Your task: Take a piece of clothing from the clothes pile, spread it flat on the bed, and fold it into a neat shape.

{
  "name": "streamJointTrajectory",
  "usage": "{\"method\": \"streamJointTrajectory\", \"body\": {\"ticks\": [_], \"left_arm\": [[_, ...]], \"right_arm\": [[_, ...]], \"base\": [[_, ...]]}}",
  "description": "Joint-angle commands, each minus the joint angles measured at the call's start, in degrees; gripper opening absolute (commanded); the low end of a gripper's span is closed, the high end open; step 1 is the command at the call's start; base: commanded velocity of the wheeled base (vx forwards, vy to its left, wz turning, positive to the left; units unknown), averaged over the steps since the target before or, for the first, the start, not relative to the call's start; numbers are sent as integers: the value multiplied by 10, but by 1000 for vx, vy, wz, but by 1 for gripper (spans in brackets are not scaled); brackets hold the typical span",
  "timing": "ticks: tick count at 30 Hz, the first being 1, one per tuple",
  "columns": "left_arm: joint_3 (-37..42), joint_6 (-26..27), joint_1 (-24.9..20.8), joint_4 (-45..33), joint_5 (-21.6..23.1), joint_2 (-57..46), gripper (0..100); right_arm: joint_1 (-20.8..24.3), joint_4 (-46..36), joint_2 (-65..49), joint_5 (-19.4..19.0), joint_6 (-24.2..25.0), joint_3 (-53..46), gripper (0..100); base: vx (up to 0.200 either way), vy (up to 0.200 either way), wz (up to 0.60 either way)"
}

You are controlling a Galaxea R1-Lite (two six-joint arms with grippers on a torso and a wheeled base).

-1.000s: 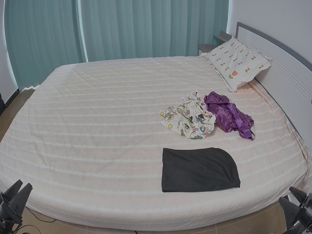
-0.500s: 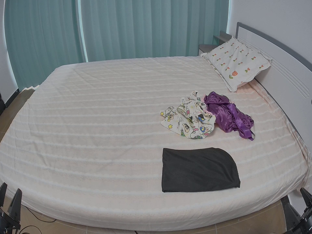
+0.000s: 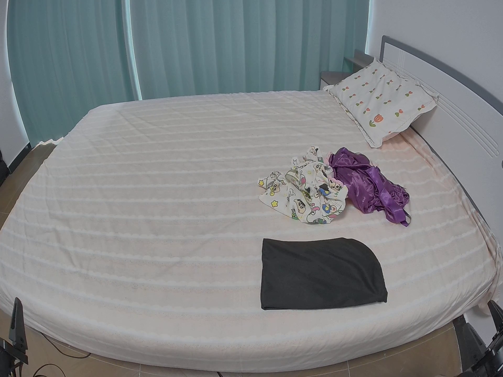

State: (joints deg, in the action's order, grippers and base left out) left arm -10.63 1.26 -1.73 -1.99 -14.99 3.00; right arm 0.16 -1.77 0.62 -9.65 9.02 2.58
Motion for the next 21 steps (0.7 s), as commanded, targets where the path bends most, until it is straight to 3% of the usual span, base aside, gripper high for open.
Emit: {"method": "streamJointTrajectory", "body": {"ticks": [1, 5, 8, 10, 14, 17, 21], "left_arm": [[14, 12, 17, 5, 2, -26, 100], [50, 13, 17, 19, 16, -26, 100], [103, 15, 17, 127, 37, -26, 100], [106, 16, 17, 148, 52, -27, 100], [106, 17, 17, 147, 60, -26, 100], [106, 12, 17, 112, 101, -26, 100], [106, 0, 17, 52, 109, -27, 100]], "right_arm": [[0, 0, -6, 6, -3, 0, 100], [0, 0, -6, 8, -24, 0, 100], [0, 0, -6, 22, -63, -1, 100], [0, 0, -6, 36, -75, -1, 100], [0, 1, -6, 37, -97, -1, 100], [-2, 11, -6, 28, -126, -5, 100], [0, 67, -6, -22, -154, -24, 100]], "base": [[0, 0, 0], [0, 0, 0], [0, 0, 0], [0, 0, 0], [0, 0, 0], [0, 0, 0], [0, 0, 0]]}}
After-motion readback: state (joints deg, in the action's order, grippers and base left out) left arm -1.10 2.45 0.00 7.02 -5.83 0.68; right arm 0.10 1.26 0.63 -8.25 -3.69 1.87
